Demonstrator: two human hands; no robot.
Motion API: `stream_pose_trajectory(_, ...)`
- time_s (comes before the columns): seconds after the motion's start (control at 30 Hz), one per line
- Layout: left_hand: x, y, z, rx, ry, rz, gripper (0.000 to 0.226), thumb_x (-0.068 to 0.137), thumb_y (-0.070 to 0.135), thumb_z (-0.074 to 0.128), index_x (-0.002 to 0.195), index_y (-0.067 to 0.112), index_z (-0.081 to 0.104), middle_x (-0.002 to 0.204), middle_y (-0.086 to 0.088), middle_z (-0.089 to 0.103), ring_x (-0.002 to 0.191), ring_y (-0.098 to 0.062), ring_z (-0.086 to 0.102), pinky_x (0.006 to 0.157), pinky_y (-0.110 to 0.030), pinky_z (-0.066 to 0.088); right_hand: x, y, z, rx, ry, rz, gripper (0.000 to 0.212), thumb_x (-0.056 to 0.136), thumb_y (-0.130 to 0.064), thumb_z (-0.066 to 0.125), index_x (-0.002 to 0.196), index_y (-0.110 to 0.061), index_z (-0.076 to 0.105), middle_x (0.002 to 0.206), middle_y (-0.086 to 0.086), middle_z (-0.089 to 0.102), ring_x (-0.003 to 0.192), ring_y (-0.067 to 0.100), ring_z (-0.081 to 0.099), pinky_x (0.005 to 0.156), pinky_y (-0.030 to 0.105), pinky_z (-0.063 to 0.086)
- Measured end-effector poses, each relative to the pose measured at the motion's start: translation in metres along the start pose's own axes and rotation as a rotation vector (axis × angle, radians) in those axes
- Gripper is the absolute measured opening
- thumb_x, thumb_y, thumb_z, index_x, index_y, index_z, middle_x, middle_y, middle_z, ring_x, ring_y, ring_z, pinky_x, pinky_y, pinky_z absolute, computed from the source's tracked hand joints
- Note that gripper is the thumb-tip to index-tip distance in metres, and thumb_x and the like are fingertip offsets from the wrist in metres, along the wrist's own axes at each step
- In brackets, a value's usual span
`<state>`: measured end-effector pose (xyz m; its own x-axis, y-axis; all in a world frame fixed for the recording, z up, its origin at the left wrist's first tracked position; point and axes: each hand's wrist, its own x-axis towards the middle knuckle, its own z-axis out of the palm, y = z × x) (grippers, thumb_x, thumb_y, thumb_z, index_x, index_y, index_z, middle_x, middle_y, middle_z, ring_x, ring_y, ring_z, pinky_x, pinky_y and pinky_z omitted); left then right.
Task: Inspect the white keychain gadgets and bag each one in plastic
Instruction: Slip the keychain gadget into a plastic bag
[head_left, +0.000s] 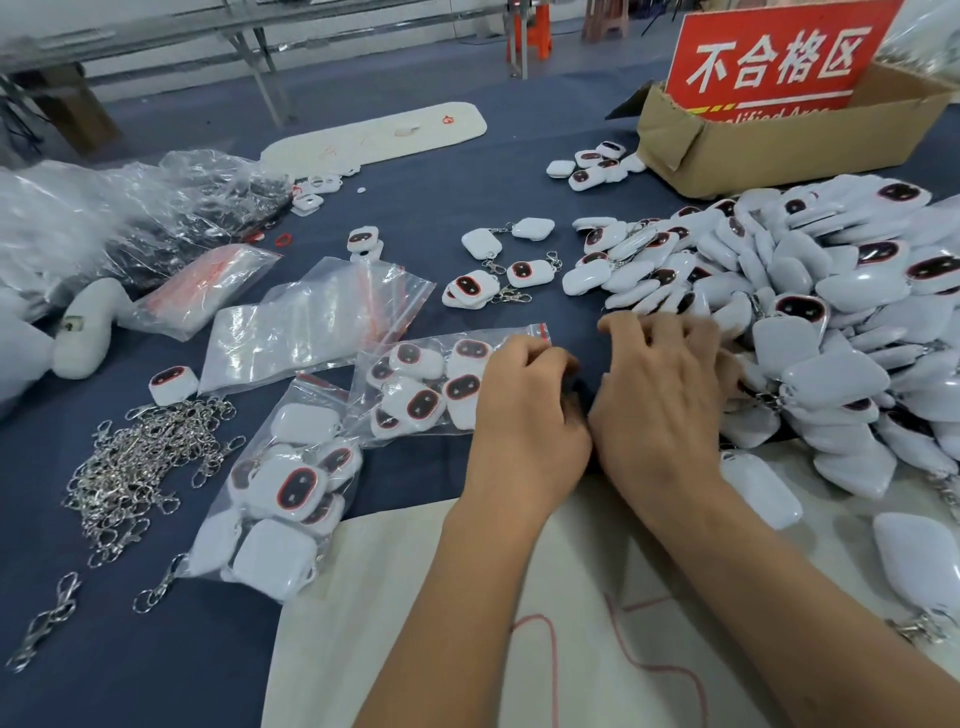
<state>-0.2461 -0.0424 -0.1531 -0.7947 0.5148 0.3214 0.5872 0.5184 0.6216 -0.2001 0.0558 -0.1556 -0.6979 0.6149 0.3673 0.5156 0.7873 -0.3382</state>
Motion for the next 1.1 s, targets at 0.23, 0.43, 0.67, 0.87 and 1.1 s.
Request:
stream_pose_trajectory(0.23,0.001,-0.01,-0.003,0.075,0.051,-0.113,0.018,0.087,0.004,0.062,0.101,0.01,0.071,0.117,-0.005,0.056,0.118,-0.024,0.049,0.095,-0.022,0.037,-0.001,-0.003,-0.002,0.198,-0.061,-0.166,0.044,0.081,0.005,0.064,0.122,-0.012,0.068,0.117,0.011,0.063,0.113,0.034,0.055,0.09,0.04,0.042)
stream_pose_trajectory(0.43,0.005,-0.019,-0.009,0.018,0.088,-0.192,0.023,0.088,0.001,0.061,0.106,0.012,0.071,0.117,-0.001,0.057,0.114,-0.02,0.056,0.093,-0.019,0.04,-0.004,-0.006,0.003,0.424,0.036,-0.289,0.034,0.08,0.004,0.071,0.113,-0.006,0.072,0.105,0.008,0.068,0.101,0.031,0.063,0.084,0.038,0.049)
stream_pose_trajectory(0.67,0.011,-0.008,-0.012,-0.684,0.1,-0.457,0.026,0.105,0.021,0.054,0.096,0.004,0.071,0.093,-0.011,0.076,0.082,-0.029,0.073,0.073,-0.044,0.063,-0.005,-0.009,0.0,0.822,0.227,-0.234,0.019,0.09,-0.003,0.075,0.108,-0.008,0.071,0.091,-0.003,0.071,0.085,0.011,0.066,0.081,0.022,0.051)
stream_pose_trajectory(0.87,0.007,0.006,-0.002,-0.936,0.09,-0.589,0.017,0.103,0.021,0.06,0.097,0.011,0.072,0.082,-0.009,0.07,0.07,-0.019,0.064,0.064,-0.033,0.054,-0.002,-0.007,0.001,0.894,0.178,-0.243,0.042,0.087,0.012,0.06,0.123,-0.009,0.065,0.115,0.003,0.062,0.109,0.013,0.061,0.087,0.028,0.053)
stream_pose_trajectory(1.1,0.006,0.005,-0.008,-0.963,0.222,-0.521,0.005,0.097,0.019,0.071,0.099,0.014,0.069,0.074,-0.01,0.069,0.074,-0.026,0.066,0.071,-0.047,0.06,0.0,-0.006,0.008,0.987,0.083,-0.146,0.034,0.095,-0.001,0.069,0.127,-0.01,0.062,0.111,0.002,0.068,0.104,0.016,0.068,0.085,0.019,0.05)
